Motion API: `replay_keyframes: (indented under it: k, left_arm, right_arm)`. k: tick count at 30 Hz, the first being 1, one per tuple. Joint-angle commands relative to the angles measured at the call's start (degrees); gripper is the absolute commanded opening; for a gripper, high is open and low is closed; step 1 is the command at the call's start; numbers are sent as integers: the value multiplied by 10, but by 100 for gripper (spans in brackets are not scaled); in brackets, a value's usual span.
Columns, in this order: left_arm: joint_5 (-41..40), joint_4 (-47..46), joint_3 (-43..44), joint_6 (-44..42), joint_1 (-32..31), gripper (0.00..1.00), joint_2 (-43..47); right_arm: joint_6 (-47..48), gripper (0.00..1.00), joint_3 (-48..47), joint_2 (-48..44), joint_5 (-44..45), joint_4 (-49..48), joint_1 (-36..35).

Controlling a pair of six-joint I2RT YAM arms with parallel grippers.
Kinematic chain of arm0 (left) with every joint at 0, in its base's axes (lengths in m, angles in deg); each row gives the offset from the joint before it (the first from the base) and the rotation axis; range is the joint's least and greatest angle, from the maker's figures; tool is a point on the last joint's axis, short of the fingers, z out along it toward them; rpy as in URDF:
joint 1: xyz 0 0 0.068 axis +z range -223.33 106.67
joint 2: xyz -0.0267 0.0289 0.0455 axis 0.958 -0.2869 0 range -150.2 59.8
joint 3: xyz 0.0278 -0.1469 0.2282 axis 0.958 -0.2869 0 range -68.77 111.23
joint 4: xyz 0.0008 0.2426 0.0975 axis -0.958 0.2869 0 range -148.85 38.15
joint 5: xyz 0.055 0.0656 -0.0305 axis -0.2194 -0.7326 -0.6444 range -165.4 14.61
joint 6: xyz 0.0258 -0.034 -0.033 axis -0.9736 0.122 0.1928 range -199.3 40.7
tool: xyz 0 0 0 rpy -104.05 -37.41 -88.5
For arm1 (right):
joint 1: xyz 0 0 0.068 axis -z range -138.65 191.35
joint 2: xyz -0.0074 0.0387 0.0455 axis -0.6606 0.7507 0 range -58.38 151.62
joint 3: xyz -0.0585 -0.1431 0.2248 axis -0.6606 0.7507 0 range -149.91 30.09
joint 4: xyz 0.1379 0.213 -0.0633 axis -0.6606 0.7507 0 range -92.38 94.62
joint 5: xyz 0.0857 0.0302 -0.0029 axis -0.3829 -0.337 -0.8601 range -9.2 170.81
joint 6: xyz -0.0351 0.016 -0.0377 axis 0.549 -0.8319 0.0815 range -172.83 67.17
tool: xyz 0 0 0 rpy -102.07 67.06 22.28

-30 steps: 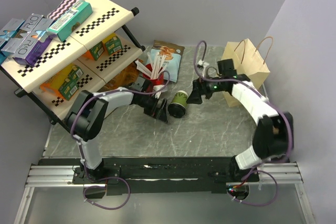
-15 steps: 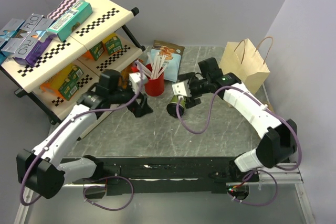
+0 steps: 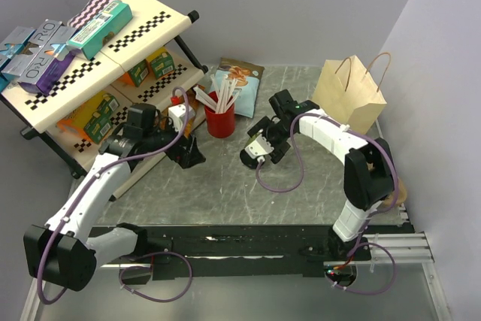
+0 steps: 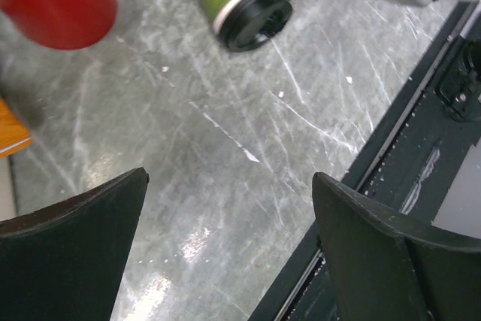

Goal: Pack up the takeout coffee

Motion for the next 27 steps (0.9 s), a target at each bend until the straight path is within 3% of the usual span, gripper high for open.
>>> replay_keyframes:
  k: [1,14,27]
  left_arm:
    - [7,1,-3,6,30,97,10]
    - [35,3,24,-20,85,93,-20]
    - [66,15,68,-29,85,92,-52]
  right_arm:
    - [134,89,-18,29,-8,13,4]
    - [148,87,13,72,-21,-57,-2]
    - [-13,80,50,66,-38,-96,-24]
